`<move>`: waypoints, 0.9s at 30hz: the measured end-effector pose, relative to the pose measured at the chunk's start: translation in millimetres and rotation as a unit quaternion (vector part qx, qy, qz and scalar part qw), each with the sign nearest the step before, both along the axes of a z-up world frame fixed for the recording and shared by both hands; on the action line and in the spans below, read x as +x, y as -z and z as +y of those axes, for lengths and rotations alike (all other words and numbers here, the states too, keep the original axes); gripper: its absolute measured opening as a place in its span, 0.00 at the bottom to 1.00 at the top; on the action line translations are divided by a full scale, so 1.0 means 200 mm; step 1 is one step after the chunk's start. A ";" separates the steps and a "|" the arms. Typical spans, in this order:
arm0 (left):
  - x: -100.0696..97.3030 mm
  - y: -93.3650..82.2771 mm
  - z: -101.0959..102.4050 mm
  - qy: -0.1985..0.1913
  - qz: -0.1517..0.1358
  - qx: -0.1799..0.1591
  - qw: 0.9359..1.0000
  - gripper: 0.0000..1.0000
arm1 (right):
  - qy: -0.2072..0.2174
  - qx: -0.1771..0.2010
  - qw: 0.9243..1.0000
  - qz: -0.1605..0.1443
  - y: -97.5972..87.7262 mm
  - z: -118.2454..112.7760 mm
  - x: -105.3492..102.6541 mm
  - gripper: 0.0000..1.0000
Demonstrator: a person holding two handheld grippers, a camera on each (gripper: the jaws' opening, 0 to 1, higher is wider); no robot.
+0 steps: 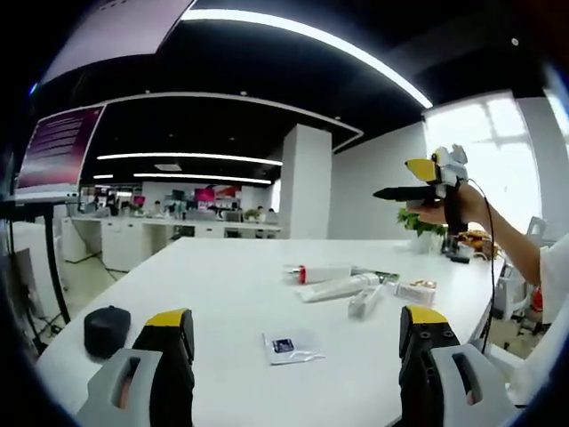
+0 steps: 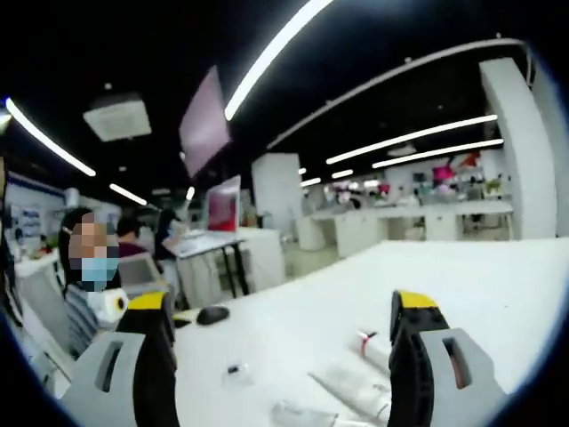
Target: Arrange the skincare products in the storage area until every visible bottle or jar stands upright without overlapping.
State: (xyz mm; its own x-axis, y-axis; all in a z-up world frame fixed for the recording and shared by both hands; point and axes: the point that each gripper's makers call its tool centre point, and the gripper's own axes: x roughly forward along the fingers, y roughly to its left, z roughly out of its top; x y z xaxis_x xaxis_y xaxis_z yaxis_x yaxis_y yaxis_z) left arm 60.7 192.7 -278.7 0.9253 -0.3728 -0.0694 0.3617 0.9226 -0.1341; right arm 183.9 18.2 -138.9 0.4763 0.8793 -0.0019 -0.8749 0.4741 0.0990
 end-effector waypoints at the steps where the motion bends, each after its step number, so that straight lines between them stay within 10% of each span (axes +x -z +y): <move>1: 0.00 0.00 0.00 0.001 0.001 -0.001 1.000 0.99 | 0.001 0.003 1.000 0.007 0.01 0.01 0.05 0.99; 7: 0.01 0.04 -0.01 0.006 0.012 0.004 1.000 0.98 | 0.010 0.058 0.997 0.050 0.01 0.04 0.22 0.95; 17: 0.02 0.04 0.00 0.005 0.012 -0.003 1.000 0.98 | 0.040 0.041 0.998 0.029 0.06 0.02 0.39 1.00; 27: 0.04 0.09 -0.02 0.007 0.023 0.003 1.000 0.98 | 0.045 -0.094 0.995 0.006 0.30 0.06 0.54 1.00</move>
